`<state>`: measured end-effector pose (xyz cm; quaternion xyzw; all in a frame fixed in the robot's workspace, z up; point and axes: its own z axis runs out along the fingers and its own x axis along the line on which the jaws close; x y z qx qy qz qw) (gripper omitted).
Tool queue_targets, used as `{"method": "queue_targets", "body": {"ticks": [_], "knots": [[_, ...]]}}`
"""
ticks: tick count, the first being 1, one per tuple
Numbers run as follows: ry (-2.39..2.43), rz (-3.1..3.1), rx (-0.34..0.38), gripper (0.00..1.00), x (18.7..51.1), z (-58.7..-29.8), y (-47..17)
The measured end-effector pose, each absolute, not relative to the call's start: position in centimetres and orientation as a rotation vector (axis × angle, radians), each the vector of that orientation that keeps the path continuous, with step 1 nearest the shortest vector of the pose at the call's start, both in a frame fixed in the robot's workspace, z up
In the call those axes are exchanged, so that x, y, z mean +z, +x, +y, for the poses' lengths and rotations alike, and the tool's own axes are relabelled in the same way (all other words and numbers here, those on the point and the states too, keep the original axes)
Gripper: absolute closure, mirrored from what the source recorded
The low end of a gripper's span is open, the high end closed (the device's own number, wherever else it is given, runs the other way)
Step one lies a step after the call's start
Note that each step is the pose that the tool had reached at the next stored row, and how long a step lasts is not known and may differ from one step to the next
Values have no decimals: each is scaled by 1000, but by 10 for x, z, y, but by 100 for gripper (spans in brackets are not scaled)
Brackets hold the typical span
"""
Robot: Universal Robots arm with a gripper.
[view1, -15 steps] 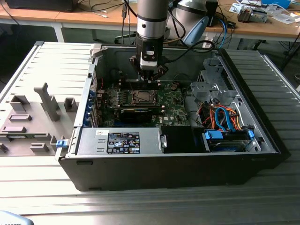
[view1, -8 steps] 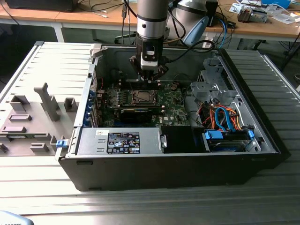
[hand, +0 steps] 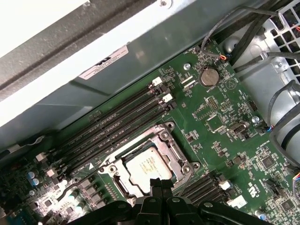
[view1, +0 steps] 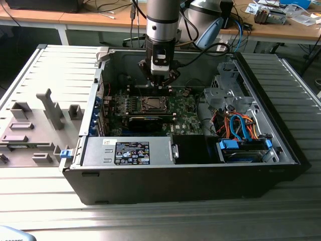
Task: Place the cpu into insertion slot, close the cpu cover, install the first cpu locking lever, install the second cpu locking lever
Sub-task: 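Install the first cpu locking lever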
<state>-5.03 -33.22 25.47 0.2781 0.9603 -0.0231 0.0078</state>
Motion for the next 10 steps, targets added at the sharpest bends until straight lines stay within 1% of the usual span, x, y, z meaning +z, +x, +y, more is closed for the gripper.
{"method": "queue_targets", "body": {"ticks": [10], "knots": [[853, 3006, -72, 89, 255, -332, -50]]}}
